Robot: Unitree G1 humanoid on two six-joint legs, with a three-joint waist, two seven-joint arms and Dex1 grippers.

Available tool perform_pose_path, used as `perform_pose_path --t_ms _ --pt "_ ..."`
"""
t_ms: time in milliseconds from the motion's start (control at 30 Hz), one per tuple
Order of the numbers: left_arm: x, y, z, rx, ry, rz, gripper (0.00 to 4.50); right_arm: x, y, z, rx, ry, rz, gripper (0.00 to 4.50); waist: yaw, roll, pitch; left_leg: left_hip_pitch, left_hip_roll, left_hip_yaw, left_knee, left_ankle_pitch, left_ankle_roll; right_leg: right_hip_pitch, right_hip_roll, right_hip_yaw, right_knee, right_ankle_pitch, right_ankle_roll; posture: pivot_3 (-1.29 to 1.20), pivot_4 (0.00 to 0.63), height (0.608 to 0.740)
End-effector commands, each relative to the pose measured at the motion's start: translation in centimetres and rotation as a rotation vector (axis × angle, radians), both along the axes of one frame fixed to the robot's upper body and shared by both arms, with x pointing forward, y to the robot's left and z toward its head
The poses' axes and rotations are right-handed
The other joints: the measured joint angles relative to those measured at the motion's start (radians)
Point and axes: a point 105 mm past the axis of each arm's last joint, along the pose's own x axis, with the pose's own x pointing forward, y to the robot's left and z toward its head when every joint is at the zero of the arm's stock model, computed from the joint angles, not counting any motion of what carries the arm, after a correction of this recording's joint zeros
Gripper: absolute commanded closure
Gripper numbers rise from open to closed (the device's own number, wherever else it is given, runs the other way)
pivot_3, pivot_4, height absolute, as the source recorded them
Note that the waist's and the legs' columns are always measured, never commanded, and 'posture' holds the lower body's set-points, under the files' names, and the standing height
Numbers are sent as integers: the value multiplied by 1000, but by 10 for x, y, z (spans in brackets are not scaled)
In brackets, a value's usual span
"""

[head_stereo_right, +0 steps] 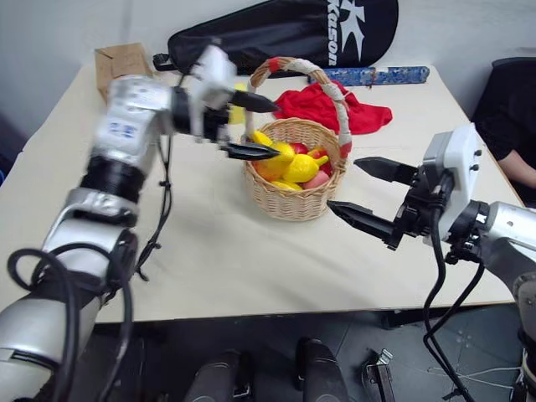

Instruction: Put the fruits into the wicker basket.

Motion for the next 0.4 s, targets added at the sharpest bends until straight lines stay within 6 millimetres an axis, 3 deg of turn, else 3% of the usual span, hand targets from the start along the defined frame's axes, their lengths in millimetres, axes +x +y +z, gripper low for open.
perform_pose_path --t_ms 33,100,167,267,400 --pt "-32 47 3 -69 92 54 19 1 -30 8 -39 -24 -97 0 -7 0 0 0 0 0 0 1 -1 0 0 2 0 0 0 0 150 740" --pt "-53 90 2 -95 152 164 19 2 -53 10 -62 3 -149 0 -8 0 0 0 0 -1 0 1 -2 0 1 4 1 0 0 0 150 740" --pt "-69 113 3 -94 170 233 19 1 -67 10 -80 25 -170 0 -9 -1 1 -1 0 -1 0 1 -2 0 1 5 0 0 0 0 150 740" --pt "-82 128 5 -74 160 297 19 0 -79 8 -94 58 -174 0 6 -1 1 1 -1 -3 0 1 -1 3 0 4 -4 -1 1 0 150 740" --pt "-85 129 13 -118 159 352 19 4 -85 3 -93 73 -177 0 27 -1 1 10 -2 -4 0 -3 0 12 -2 5 -7 -1 1 0 150 740"
